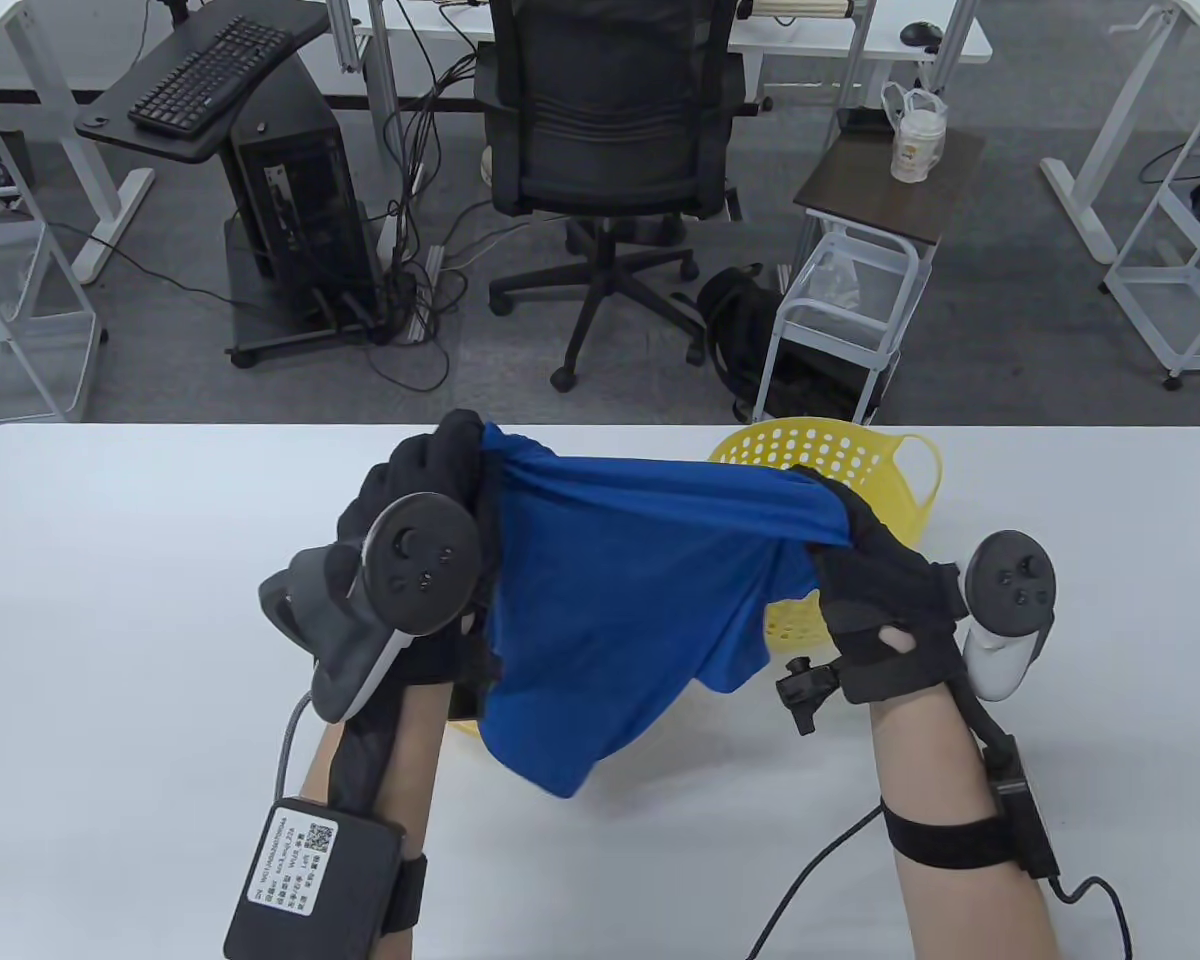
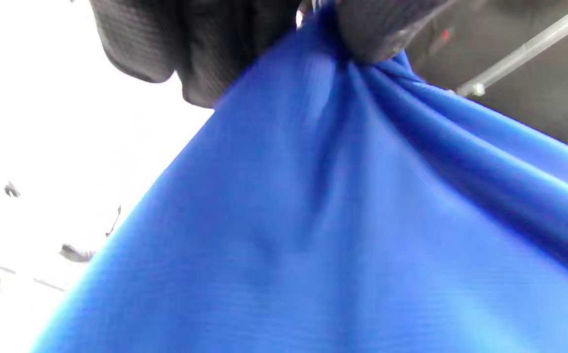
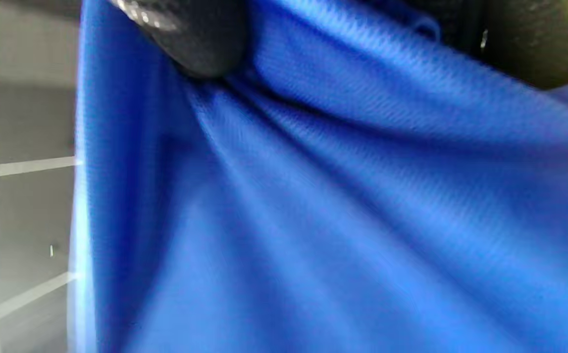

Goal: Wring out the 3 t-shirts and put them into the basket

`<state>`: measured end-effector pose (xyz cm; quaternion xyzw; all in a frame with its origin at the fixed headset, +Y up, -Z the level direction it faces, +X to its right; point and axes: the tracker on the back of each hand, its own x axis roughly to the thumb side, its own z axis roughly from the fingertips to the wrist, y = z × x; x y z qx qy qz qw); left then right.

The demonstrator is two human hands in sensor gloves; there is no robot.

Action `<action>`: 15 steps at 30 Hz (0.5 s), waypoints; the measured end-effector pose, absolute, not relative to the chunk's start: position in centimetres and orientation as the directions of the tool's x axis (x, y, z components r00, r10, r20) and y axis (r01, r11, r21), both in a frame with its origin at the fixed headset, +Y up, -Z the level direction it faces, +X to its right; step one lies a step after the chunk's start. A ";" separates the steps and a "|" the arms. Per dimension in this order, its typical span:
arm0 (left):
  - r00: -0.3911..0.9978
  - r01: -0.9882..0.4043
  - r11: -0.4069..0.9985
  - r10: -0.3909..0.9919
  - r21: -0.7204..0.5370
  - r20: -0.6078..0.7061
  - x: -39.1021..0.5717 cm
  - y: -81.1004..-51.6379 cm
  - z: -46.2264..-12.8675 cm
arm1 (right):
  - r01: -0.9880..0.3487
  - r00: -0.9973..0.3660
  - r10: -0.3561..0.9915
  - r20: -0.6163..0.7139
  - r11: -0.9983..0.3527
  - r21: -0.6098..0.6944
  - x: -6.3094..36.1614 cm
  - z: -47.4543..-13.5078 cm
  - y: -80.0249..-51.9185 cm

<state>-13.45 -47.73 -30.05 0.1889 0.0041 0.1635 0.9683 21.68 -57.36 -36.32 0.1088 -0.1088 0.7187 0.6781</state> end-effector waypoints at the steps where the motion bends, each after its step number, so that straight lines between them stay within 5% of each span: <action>1: 0.940 -0.340 0.897 0.326 0.283 0.098 -12.6 -48.9 -30.4 | -1.000 0.010 0.961 0.277 0.001 0.031 21.7 -36.3 -57.5; 5: 0.892 -0.362 0.922 0.386 -0.139 0.235 -7.6 -54.5 -31.0 | -0.950 0.264 0.944 0.196 0.221 0.219 20.9 -35.6 -57.4; 9: 0.922 -0.257 0.966 0.249 -0.012 0.296 -3.9 -58.3 -30.9 | -0.873 0.440 0.882 0.167 0.376 0.310 19.9 -33.7 -56.2; 12: 0.838 -0.446 0.889 0.454 -0.099 0.303 -2.9 -60.5 -32.0 | -0.788 0.534 0.836 0.123 0.440 0.430 18.8 -32.0 -55.3; 15: 0.755 -0.603 0.781 0.625 -0.164 0.198 -3.5 -61.7 -33.5 | -0.830 0.493 0.836 0.243 0.367 0.421 18.1 -30.8 -54.9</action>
